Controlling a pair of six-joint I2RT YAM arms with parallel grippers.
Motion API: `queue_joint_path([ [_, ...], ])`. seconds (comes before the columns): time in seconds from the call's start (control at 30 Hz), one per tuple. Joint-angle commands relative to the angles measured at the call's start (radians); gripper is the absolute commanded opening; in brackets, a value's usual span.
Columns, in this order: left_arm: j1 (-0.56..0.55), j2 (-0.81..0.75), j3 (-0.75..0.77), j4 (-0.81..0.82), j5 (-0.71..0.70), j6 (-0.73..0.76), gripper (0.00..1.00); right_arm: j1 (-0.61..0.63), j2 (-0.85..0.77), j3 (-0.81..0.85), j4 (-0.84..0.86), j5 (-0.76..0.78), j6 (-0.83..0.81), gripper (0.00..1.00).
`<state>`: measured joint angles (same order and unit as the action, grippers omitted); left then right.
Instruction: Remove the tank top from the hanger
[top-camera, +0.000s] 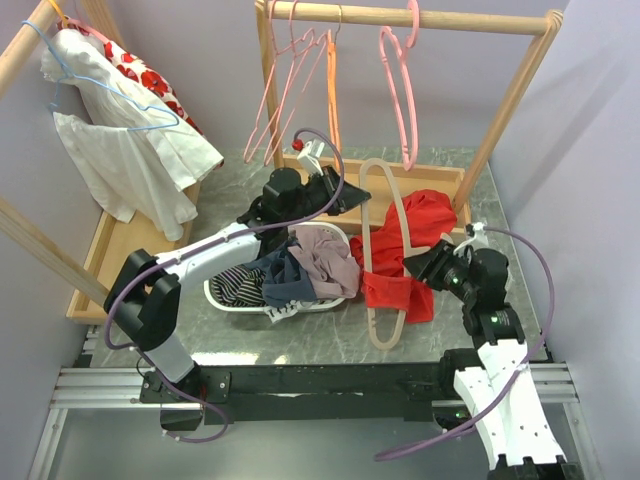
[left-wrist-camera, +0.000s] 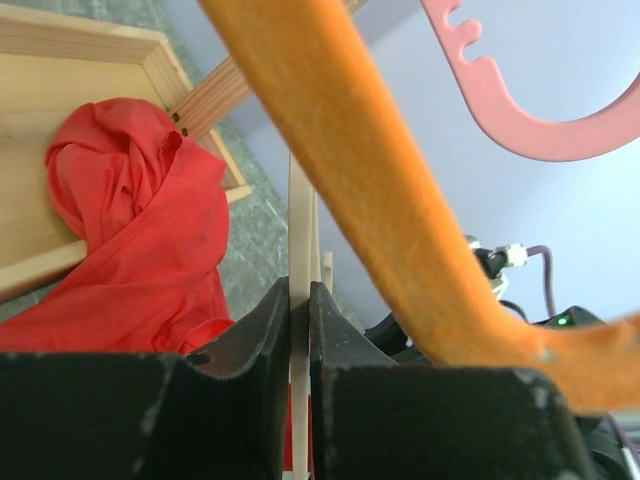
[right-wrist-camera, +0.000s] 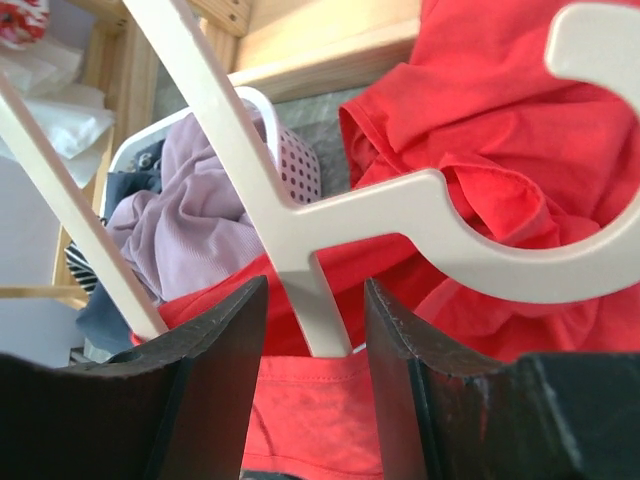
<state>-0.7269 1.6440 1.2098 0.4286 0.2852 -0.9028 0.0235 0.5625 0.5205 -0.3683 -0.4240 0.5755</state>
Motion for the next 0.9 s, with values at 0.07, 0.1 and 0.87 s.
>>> queue_joint_path([
  [0.07, 0.007, -0.064, -0.019, 0.127, 0.065, -0.021, 0.01, -0.002, -0.001, -0.083, 0.187, -0.082, 0.001, 0.53],
  [0.1, 0.007, -0.064, -0.018, 0.13, 0.075, -0.021, 0.01, -0.004, 0.005, -0.088, 0.206, -0.093, -0.011, 0.53],
  [0.87, 0.02, 0.033, 0.025, 0.024, 0.072, -0.016, 0.01, -0.004, -0.293, 0.088, 0.065, -0.128, -0.118, 0.0],
])
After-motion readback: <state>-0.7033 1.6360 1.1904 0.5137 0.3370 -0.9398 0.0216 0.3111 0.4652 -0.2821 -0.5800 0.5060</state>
